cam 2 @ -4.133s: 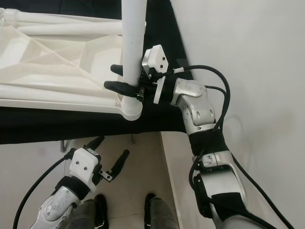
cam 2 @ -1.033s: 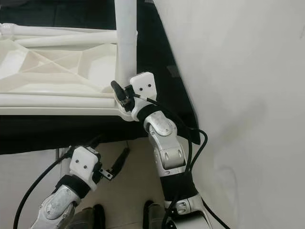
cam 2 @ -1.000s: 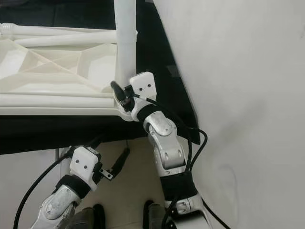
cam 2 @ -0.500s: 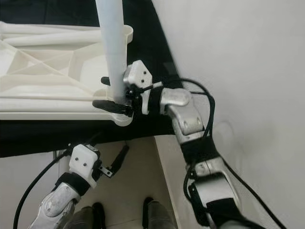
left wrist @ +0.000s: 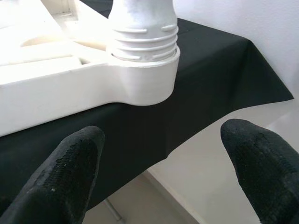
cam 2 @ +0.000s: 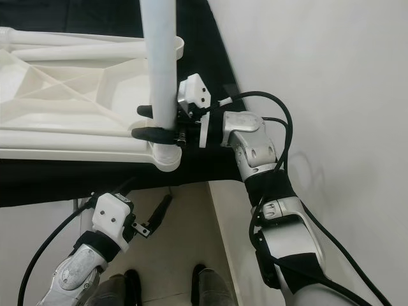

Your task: Building children table

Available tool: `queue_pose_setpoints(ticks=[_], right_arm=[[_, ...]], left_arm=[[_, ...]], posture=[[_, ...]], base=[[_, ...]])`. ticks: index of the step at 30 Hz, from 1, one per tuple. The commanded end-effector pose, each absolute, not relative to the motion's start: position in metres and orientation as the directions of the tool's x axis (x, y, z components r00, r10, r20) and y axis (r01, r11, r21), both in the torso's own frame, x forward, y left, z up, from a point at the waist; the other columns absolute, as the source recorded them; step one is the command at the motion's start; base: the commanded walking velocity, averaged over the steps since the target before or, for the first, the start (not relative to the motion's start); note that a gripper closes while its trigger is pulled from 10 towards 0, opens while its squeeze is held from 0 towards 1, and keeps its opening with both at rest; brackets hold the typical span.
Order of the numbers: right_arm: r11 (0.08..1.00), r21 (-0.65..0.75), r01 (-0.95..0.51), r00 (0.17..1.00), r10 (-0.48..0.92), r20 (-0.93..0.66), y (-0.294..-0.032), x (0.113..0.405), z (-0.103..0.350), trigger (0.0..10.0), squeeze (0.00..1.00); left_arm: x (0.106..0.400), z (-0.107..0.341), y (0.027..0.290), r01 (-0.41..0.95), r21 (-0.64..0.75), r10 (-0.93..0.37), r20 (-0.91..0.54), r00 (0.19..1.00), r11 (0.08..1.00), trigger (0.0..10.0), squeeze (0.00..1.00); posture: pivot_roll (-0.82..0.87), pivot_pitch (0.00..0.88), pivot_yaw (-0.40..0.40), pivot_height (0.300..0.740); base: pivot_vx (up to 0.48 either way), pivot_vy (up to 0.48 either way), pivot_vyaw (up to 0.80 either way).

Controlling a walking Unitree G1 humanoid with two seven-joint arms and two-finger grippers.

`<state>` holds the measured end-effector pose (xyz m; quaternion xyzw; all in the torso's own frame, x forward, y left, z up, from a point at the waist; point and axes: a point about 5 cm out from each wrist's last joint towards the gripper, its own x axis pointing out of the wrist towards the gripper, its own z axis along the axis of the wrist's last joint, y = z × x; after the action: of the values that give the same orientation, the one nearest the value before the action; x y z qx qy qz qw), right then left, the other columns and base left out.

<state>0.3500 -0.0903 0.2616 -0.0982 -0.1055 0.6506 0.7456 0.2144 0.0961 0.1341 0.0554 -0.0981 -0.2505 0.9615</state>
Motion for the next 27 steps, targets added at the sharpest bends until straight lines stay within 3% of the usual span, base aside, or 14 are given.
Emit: queue_pose_setpoints(ticks=[1, 6, 7, 8, 9, 10, 11, 12, 13, 14, 15, 17, 21, 27], right_arm=[[0.132, -0.282, -0.950, 0.125, 0.991, 0.042, -0.093, 0.349, 0.258, 0.0, 0.00], [0.206, -0.288, -0.935, 0.198, 0.978, 0.057, -0.102, 0.351, 0.254, 0.0, 0.00], [0.270, -0.290, -0.918, 0.265, 0.963, 0.060, -0.108, 0.353, 0.252, 0.0, 0.00], [0.440, -0.242, -0.865, 0.436, 0.897, 0.075, -0.117, 0.356, 0.243, 0.0, 0.00], [0.440, -0.242, -0.865, 0.436, 0.897, 0.075, -0.117, 0.356, 0.243, 0.0, 0.00], [0.525, -0.205, -0.826, 0.521, 0.850, 0.079, -0.121, 0.357, 0.238, 0.0, 0.00], [0.525, -0.205, -0.826, 0.521, 0.850, 0.079, -0.121, 0.357, 0.238, 0.0, 0.00], [0.732, -0.168, -0.661, 0.734, 0.676, 0.057, -0.121, 0.354, 0.218, 0.0, 0.00], [0.867, -0.110, -0.486, 0.871, 0.491, 0.012, -0.121, 0.344, 0.198, 0.0, 0.00], [0.867, -0.110, -0.486, 0.871, 0.491, 0.012, -0.121, 0.344, 0.198, 0.0, 0.00], [0.940, -0.077, -0.333, 0.943, 0.332, -0.033, -0.125, 0.334, 0.185, 0.0, 0.00], [0.979, -0.049, -0.200, 0.977, 0.195, -0.084, -0.131, 0.323, 0.173, 0.0, 0.00], [0.894, -0.048, -0.445, 0.895, 0.445, -0.001, -0.082, 0.327, 0.184, 0.0, 0.00], [0.865, -0.049, -0.499, 0.866, 0.499, 0.002, -0.057, 0.324, 0.191, 0.0, 0.00]], left_arm=[[0.210, 0.128, 0.095, 0.478, 0.149, -0.497, 0.130, 0.858, 0.865, 10.0, 0.00], [0.210, 0.128, 0.095, 0.477, 0.150, -0.496, 0.129, 0.859, 0.866, 10.0, 0.00], [0.210, 0.128, 0.096, 0.477, 0.150, -0.496, 0.129, 0.859, 0.866, 10.0, 0.00], [0.209, 0.128, 0.096, 0.477, 0.151, -0.496, 0.129, 0.859, 0.866, 10.0, 0.00], [0.209, 0.128, 0.096, 0.477, 0.151, -0.496, 0.129, 0.859, 0.866, 10.0, 0.00], [0.209, 0.128, 0.096, 0.478, 0.151, -0.496, 0.128, 0.859, 0.866, 10.0, 0.00], [0.209, 0.128, 0.096, 0.478, 0.151, -0.496, 0.128, 0.859, 0.866, 10.0, 0.00], [0.208, 0.128, 0.098, 0.479, 0.152, -0.497, 0.127, 0.858, 0.865, 10.0, 0.00], [0.208, 0.129, 0.099, 0.478, 0.153, -0.497, 0.126, 0.859, 0.865, 10.0, 0.00], [0.208, 0.129, 0.099, 0.478, 0.153, -0.497, 0.126, 0.859, 0.865, 10.0, 0.00], [0.208, 0.129, 0.099, 0.477, 0.154, -0.496, 0.126, 0.859, 0.865, 10.0, 0.00], [0.209, 0.130, 0.100, 0.476, 0.154, -0.495, 0.126, 0.860, 0.866, 10.0, 0.00], [0.210, 0.129, 0.101, 0.488, 0.163, -0.508, 0.116, 0.853, 0.857, 10.0, 0.00], [0.211, 0.129, 0.101, 0.481, 0.168, -0.502, 0.118, 0.857, 0.861, 10.0, 0.00]], posture=[[0.05, 0.280, -0.081, 0.740], [0.05, 0.283, -0.079, 0.740], [0.04, 0.288, -0.078, 0.740], [0.04, 0.292, -0.082, 0.740], [0.04, 0.292, -0.082, 0.740], [0.04, 0.292, -0.082, 0.740], [0.04, 0.292, -0.082, 0.740], [0.05, 0.296, -0.086, 0.740], [0.04, 0.310, -0.086, 0.740], [0.04, 0.310, -0.086, 0.740], [0.04, 0.310, -0.086, 0.740], [0.04, 0.310, -0.086, 0.740], [0.06, 0.303, -0.064, 0.740], [0.06, 0.296, -0.065, 0.740]], base=[[0.000, 0.000, 0.00], [0.000, 0.000, 0.00], [0.000, 0.000, 0.00], [0.000, 0.000, 0.00], [0.000, 0.000, 0.00], [0.000, 0.000, 0.00], [0.000, 0.000, 0.00], [0.000, 0.000, 0.00], [0.000, 0.000, 0.00], [0.000, 0.000, 0.00], [0.000, 0.000, 0.00], [0.000, 0.000, 0.00], [0.000, 0.000, 0.00], [0.000, 0.000, 0.00]])
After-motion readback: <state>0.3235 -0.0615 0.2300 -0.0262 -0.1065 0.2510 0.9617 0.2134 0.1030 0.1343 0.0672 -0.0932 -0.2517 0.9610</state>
